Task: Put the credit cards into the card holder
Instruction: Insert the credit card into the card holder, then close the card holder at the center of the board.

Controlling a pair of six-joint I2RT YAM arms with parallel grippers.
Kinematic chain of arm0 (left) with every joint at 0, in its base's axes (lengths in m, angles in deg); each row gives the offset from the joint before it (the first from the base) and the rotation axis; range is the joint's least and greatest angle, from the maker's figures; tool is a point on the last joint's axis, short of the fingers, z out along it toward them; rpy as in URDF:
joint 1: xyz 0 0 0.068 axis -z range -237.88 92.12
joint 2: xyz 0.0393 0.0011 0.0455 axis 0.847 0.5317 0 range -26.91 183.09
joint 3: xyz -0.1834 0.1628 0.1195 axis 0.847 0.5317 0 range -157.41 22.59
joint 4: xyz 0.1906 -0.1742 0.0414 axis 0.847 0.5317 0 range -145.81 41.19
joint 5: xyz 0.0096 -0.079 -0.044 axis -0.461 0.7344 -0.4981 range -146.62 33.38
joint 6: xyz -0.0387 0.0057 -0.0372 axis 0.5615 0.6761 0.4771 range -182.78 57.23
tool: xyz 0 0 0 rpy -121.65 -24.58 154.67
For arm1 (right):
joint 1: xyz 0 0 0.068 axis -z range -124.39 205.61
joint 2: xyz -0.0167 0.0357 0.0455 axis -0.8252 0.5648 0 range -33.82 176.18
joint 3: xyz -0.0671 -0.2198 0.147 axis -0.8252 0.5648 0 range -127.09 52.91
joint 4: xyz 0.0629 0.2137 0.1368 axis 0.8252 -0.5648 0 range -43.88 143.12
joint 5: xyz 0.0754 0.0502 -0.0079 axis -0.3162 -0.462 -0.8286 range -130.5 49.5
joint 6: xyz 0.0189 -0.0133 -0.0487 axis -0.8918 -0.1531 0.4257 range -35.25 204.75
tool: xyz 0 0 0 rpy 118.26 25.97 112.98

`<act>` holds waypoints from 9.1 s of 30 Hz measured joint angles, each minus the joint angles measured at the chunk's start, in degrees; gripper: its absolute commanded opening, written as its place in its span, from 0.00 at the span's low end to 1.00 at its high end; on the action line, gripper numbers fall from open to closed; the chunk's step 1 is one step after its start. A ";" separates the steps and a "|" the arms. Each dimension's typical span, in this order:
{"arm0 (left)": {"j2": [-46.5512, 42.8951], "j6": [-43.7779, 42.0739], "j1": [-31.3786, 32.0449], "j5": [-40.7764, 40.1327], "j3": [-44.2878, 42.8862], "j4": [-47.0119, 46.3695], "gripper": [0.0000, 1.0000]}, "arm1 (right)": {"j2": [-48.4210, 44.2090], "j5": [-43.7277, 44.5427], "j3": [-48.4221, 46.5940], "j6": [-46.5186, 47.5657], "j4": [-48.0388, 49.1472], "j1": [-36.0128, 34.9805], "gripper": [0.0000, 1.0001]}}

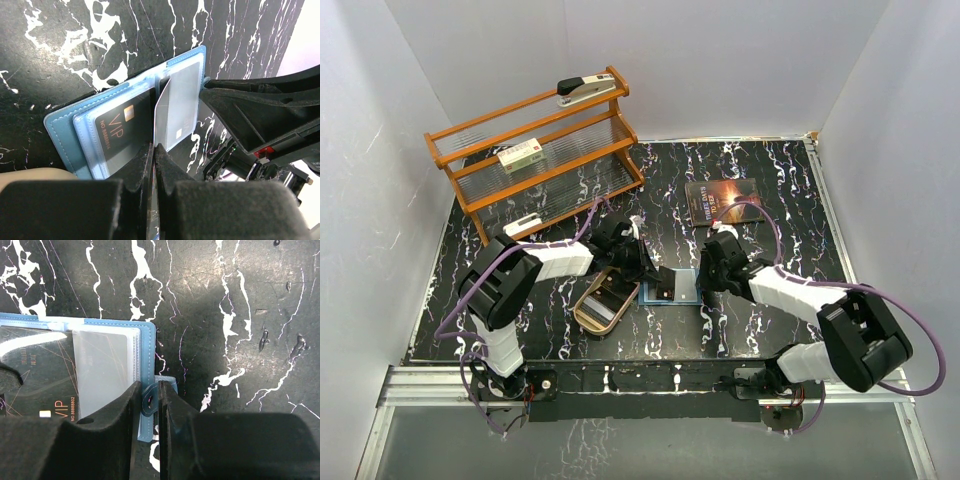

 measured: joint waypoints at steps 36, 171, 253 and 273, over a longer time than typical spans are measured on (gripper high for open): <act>2.78 -4.42 2.91 -4.13 -6.99 10.45 0.00 | -3.74 -2.62 3.89 -5.77 1.81 0.17 0.15; 5.99 -1.51 8.98 -9.55 -12.44 11.15 0.48 | -9.73 2.23 1.60 -6.60 -6.16 0.07 0.00; -1.51 4.72 11.34 -15.61 -6.32 11.98 0.72 | -14.67 5.31 9.03 -12.24 -5.14 1.73 0.00; -6.93 8.17 12.20 -9.09 -4.20 0.94 0.67 | -10.69 -8.15 12.24 -11.04 9.88 1.57 0.00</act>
